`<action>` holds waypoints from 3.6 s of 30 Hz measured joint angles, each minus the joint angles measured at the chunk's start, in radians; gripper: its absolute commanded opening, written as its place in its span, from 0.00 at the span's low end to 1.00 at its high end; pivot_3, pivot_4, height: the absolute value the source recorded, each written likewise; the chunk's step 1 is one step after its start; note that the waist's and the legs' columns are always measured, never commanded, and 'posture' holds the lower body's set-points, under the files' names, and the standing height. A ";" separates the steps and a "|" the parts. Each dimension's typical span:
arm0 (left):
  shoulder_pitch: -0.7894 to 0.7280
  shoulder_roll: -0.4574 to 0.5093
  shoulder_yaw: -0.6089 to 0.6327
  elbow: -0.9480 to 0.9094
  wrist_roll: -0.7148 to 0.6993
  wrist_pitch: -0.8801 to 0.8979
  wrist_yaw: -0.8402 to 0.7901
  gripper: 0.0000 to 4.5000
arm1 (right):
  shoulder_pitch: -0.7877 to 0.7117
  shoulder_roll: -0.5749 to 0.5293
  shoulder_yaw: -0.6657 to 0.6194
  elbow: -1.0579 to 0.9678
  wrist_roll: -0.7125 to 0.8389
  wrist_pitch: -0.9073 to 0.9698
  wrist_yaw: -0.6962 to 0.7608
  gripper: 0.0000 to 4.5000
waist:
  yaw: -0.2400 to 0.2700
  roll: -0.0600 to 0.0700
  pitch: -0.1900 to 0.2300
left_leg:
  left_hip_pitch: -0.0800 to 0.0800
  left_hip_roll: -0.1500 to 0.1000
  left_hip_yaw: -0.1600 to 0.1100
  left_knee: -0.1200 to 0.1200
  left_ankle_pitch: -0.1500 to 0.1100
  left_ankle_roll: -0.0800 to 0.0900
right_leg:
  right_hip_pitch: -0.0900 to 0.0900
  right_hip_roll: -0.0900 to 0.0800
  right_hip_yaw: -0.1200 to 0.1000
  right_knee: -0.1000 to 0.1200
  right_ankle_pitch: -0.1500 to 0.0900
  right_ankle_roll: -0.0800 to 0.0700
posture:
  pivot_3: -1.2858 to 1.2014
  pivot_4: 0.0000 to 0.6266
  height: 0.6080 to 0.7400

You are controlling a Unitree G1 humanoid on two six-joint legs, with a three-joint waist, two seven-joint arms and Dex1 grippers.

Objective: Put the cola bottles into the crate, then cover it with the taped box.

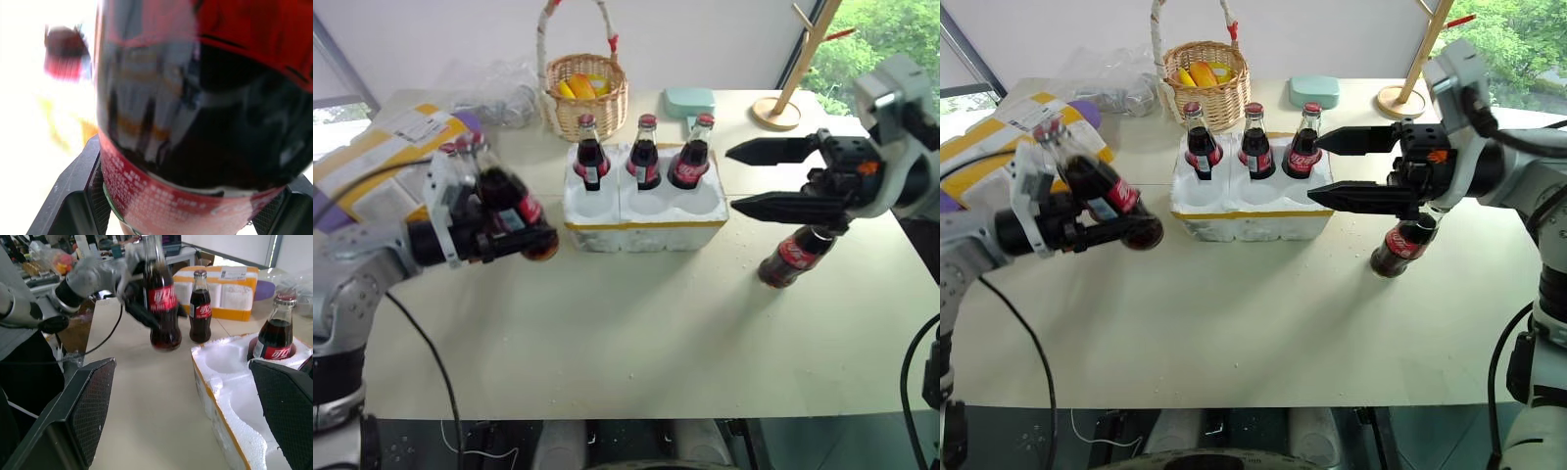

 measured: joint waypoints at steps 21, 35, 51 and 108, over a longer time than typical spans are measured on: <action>-0.516 -0.507 -0.411 0.594 0.395 -0.250 0.101 0.64 | 0.089 0.033 0.001 -0.067 -0.001 -0.023 -0.127 1.00 | 0.001 -0.001 0.000 | -0.011 0.002 -0.003 0.004 0.005 -0.007 | -0.007 0.006 0.000 -0.001 0.004 0.008 | 0.52 0.24 1.00; -0.491 -0.515 -0.453 0.603 0.492 -0.269 0.040 0.64 | 0.096 0.065 -0.009 -0.074 0.002 -0.024 -0.195 1.00 | 0.002 -0.001 0.000 | -0.016 0.002 -0.005 0.017 -0.001 0.002 | -0.005 0.007 0.000 -0.001 0.006 0.012 | 0.52 0.24 1.00; -0.472 -0.585 -0.447 0.653 0.578 -0.346 0.063 0.99 | 0.094 0.052 0.031 -0.067 -0.075 -0.053 -0.192 1.00 | 0.021 0.001 -0.002 | -0.013 0.001 -0.012 0.019 -0.002 0.005 | 0.000 0.005 -0.002 -0.001 0.006 0.011 | 0.52 0.24 1.00; -0.030 -0.171 0.034 0.530 0.479 -0.329 0.360 0.99 | 0.003 0.079 0.075 0.103 -0.234 -0.100 -0.134 1.00 | 0.000 0.001 -0.001 | -0.015 0.001 -0.018 0.017 -0.001 0.003 | 0.001 0.004 -0.011 -0.001 0.006 0.011 | 0.52 0.24 1.00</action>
